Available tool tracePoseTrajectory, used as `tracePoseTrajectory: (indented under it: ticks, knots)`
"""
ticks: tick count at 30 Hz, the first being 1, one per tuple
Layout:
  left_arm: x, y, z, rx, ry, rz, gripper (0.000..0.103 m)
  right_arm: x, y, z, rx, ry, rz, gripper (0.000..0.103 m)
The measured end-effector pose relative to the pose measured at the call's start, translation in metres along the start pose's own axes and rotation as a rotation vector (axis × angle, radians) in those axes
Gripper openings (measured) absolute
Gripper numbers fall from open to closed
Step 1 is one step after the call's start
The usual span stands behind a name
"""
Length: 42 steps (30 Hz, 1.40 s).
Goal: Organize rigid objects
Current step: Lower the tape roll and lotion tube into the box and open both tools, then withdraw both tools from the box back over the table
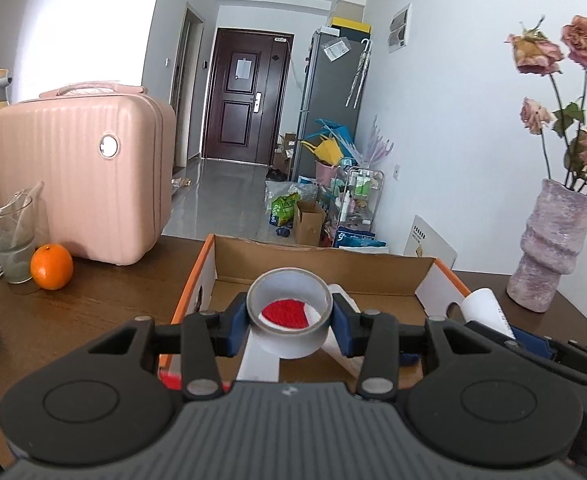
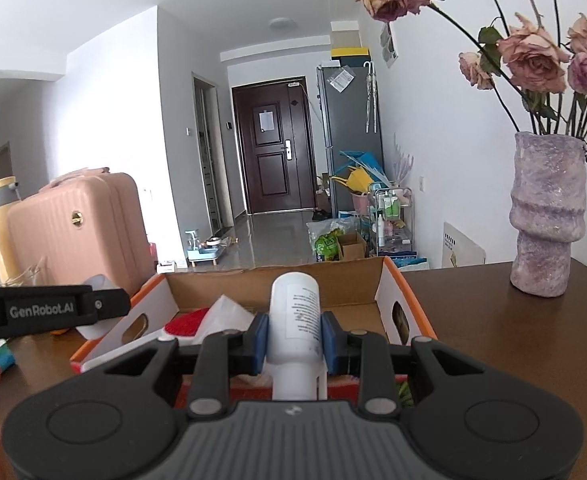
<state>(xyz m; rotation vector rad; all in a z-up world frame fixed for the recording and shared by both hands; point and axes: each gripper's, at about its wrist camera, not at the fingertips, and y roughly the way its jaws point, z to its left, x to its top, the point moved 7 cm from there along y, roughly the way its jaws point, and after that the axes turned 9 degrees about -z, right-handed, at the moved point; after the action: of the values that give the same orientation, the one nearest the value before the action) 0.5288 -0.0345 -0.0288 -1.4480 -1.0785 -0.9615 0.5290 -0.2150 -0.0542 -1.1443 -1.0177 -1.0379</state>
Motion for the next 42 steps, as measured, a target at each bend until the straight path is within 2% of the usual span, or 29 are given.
tracePoseTrajectory:
  ticks: [7,17,22,28,31,32,36,38,40,42]
  knots:
    - [0.001,0.038,0.013,0.026,-0.014,0.053,0.044,0.003,0.038,-0.005,-0.016,-0.002,0.040,0.027]
    - [-0.002,0.082,0.031,0.092,0.016,0.129,0.044,-0.004,0.084,-0.024,-0.073,-0.016,0.144,0.027]
    - [-0.009,0.091,0.035,0.095,0.026,0.160,0.044,-0.015,0.100,-0.034,-0.089,-0.008,0.203,0.027]
    - [-0.012,0.091,0.034,0.083,0.037,0.171,0.044,-0.022,0.103,-0.036,-0.087,-0.012,0.213,0.027]
    - [-0.014,0.089,0.031,0.079,0.050,0.176,0.052,-0.027,0.104,-0.036,-0.084,-0.010,0.229,0.027]
    - [-0.014,0.089,0.031,0.078,0.051,0.175,0.060,-0.027,0.103,-0.036,-0.088,-0.012,0.226,0.027]
    - [-0.011,0.084,0.028,0.071,0.053,0.151,0.080,-0.025,0.102,-0.038,-0.097,-0.005,0.218,0.043]
    - [-0.009,0.080,0.028,0.065,0.049,0.134,0.089,-0.023,0.100,-0.039,-0.104,-0.007,0.212,0.058]
    - [-0.006,0.077,0.027,0.065,0.051,0.120,0.100,-0.020,0.096,-0.038,-0.106,-0.008,0.191,0.083]
    - [-0.004,0.074,0.026,0.063,0.045,0.098,0.103,-0.015,0.092,-0.038,-0.107,-0.015,0.162,0.094]
